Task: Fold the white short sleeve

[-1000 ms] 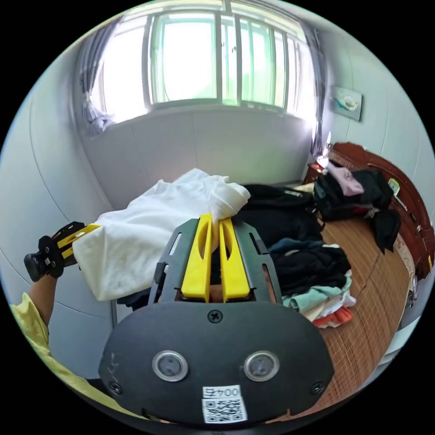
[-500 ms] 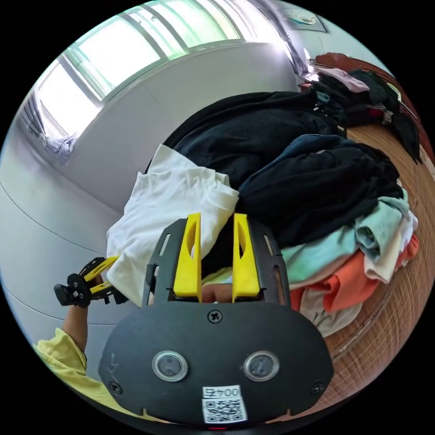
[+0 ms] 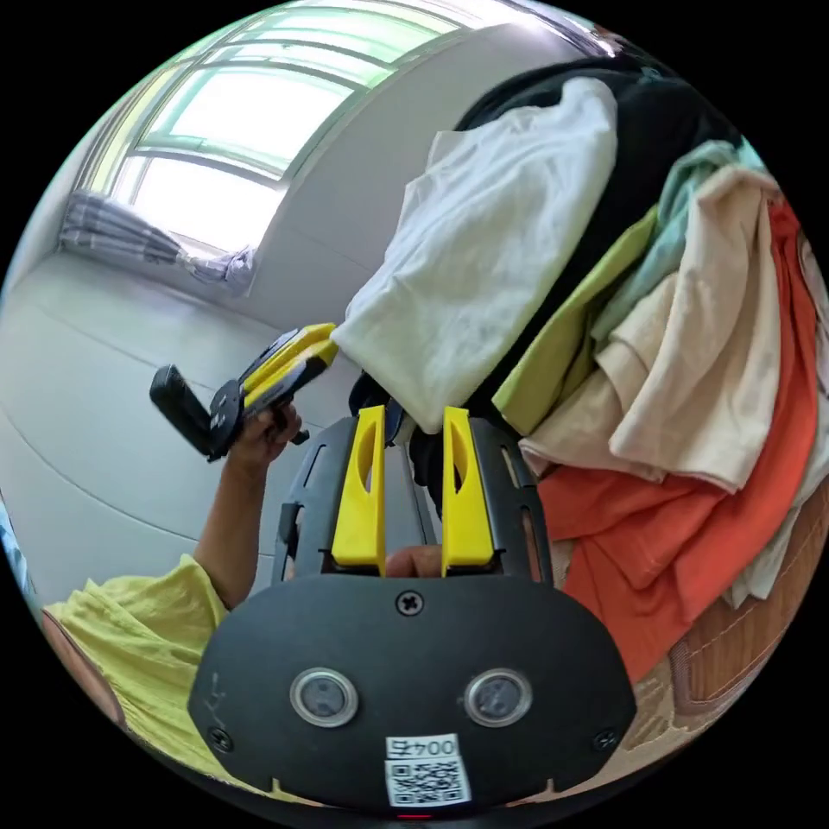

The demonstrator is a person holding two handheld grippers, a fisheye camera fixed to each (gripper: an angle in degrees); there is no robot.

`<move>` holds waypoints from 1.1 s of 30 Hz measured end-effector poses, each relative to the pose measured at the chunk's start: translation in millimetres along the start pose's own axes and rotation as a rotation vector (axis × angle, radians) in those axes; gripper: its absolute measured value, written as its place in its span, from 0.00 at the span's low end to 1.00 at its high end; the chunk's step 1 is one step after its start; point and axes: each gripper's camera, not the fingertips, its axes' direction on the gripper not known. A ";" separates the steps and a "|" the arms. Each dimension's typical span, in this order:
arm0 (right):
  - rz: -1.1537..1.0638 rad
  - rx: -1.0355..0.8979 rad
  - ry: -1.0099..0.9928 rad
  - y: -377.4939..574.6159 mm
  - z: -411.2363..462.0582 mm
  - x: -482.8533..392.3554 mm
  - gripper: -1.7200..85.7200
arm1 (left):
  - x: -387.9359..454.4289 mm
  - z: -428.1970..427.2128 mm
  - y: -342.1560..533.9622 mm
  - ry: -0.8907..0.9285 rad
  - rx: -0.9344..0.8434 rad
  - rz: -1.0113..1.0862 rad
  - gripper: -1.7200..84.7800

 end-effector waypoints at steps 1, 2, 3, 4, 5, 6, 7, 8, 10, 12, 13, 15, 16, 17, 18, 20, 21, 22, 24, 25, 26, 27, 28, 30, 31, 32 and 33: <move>0.028 -0.003 -0.004 -1.9 2.9 4.5 0.15 | -1.0 1.0 3.9 0.007 -0.008 0.005 0.09; 0.060 -0.004 -0.015 -4.3 8.3 10.7 0.15 | -3.7 -0.1 6.5 -0.002 -0.005 0.000 0.09; 0.086 -0.016 -0.013 -6.5 15.2 14.7 0.15 | -5.8 -1.2 7.1 -0.012 0.001 -0.007 0.09; 0.092 -0.017 -0.015 -7.6 18.3 15.8 0.15 | -10.8 -3.2 6.6 -0.027 0.013 -0.024 0.09; 0.105 -0.012 -0.030 -10.6 23.8 17.9 0.15 | -13.6 -4.1 5.4 -0.031 0.022 -0.033 0.09; 0.126 0.002 -0.060 -15.8 28.4 21.4 0.15 | -18.9 -4.8 1.0 -0.040 0.037 -0.052 0.09; 0.141 0.012 -0.076 -19.2 30.7 23.9 0.15 | -23.1 -4.3 -6.0 -0.052 0.054 -0.066 0.09; 0.165 0.030 -0.096 -26.1 35.4 27.8 0.15 | -25.7 -2.1 -15.2 -0.070 0.065 -0.076 0.08; 0.203 0.036 -0.121 -36.4 45.8 31.8 0.13 | -27.2 4.8 -31.0 -0.103 0.070 -0.083 0.08; 0.219 0.036 -0.163 -47.3 59.3 28.9 0.09 | -27.1 17.7 -47.0 -0.112 0.051 -0.077 0.07; 0.217 0.039 -0.159 -49.2 61.1 26.4 0.08 | -26.8 29.1 -56.1 -0.118 0.029 -0.073 0.06; 0.168 0.040 -0.112 -54.2 62.3 8.7 0.06 | -25.4 49.1 -64.9 -0.141 -0.014 -0.061 0.05; 0.149 0.041 -0.082 -54.3 61.8 3.6 0.06 | -24.0 66.9 -67.4 -0.171 -0.063 -0.054 0.05; 0.123 0.030 0.012 -54.1 64.3 -3.4 0.06 | -22.6 77.7 -67.6 -0.185 -0.100 -0.043 0.04; 0.119 0.009 0.116 -53.7 73.1 -3.3 0.06 | -17.6 100.7 -65.2 -0.178 -0.174 -0.005 0.04; 0.115 -0.004 0.131 -56.5 88.1 2.4 0.06 | -6.3 115.3 -60.5 -0.203 -0.153 -0.001 0.04; 0.113 -0.005 0.114 -60.9 96.1 1.2 0.06 | -3.7 116.3 -61.2 -0.215 -0.153 0.000 0.03; 0.105 -0.004 0.110 -63.1 99.5 -2.2 0.06 | 1.8 118.1 -63.3 -0.234 -0.160 0.006 0.03; 0.044 -0.004 0.165 -66.2 107.6 -27.7 0.06 | 11.0 120.1 -65.2 -0.268 -0.165 0.030 0.03; 0.018 0.000 0.184 -64.7 107.1 -35.6 0.06 | 15.9 120.5 -66.0 -0.283 -0.165 0.041 0.03; -0.039 0.018 0.228 -57.8 101.4 -51.4 0.06 | 20.5 120.1 -67.0 -0.296 -0.167 0.049 0.03; -0.091 0.036 0.290 -46.4 91.8 -64.3 0.06 | 22.8 119.3 -67.9 -0.303 -0.168 0.053 0.03; -0.113 0.041 0.327 -39.3 86.2 -69.2 0.06 | 27.3 116.4 -70.2 -0.321 -0.171 0.053 0.03; -0.153 0.049 0.498 -0.4 59.6 -73.3 0.04 | 34.6 108.5 -74.1 -0.339 -0.173 0.037 0.03; -0.144 0.047 0.540 11.6 51.8 -70.2 0.03 | 42.0 97.8 -75.7 -0.328 -0.143 0.020 0.03; -0.112 0.038 0.613 38.3 34.8 -60.8 0.02 | 51.2 84.4 -76.8 -0.297 -0.100 -0.005 0.03; -0.070 0.033 0.680 69.4 16.6 -49.9 0.02 | 56.6 77.7 -77.2 -0.278 -0.080 -0.022 0.03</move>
